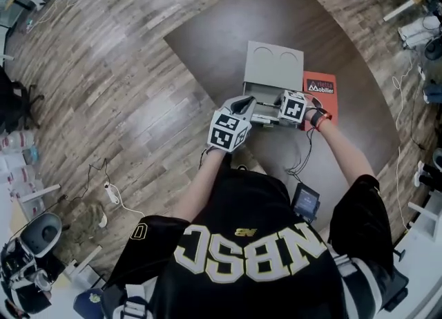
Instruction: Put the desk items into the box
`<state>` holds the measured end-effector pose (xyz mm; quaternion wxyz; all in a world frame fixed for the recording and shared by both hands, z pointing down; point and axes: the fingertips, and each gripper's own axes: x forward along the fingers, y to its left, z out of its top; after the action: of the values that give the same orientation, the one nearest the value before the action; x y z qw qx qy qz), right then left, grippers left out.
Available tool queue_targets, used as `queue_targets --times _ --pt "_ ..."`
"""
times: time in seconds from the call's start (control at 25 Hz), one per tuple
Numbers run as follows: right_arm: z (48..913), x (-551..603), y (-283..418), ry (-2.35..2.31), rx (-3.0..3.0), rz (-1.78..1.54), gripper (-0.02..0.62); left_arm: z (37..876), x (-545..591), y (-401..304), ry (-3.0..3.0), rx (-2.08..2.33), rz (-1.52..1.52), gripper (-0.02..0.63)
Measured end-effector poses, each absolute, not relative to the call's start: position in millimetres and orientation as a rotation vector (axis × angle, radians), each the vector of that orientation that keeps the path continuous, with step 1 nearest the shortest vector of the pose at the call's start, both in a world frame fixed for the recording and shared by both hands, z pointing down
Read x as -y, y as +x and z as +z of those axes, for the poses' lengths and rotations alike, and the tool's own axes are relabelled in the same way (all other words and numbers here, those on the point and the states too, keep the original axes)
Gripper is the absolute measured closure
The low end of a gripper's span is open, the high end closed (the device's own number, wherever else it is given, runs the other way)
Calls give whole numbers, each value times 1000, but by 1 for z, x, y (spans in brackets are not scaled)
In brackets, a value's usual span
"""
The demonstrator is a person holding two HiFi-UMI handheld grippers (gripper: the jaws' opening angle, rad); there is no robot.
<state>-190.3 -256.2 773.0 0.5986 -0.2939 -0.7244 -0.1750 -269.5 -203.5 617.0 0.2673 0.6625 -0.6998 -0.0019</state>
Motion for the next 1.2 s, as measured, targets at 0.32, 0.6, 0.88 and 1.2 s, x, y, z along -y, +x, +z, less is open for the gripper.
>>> queue_targets --times 0.32,0.6,0.88,1.2 --pt "797 245 -211 -650 1681 -422 541 629 185 -278 1735 1907 -14 581" --pt "805 250 -214 -619 1694 -421 541 632 184 -280 1715 1902 -24 581" --pt "799 244 -216 -578 1788 -285 506 634 185 -278 1720 1879 -31 581" --pt "736 255 -228 -397 2066 -76 517 619 195 -282 1731 1890 -94 580"
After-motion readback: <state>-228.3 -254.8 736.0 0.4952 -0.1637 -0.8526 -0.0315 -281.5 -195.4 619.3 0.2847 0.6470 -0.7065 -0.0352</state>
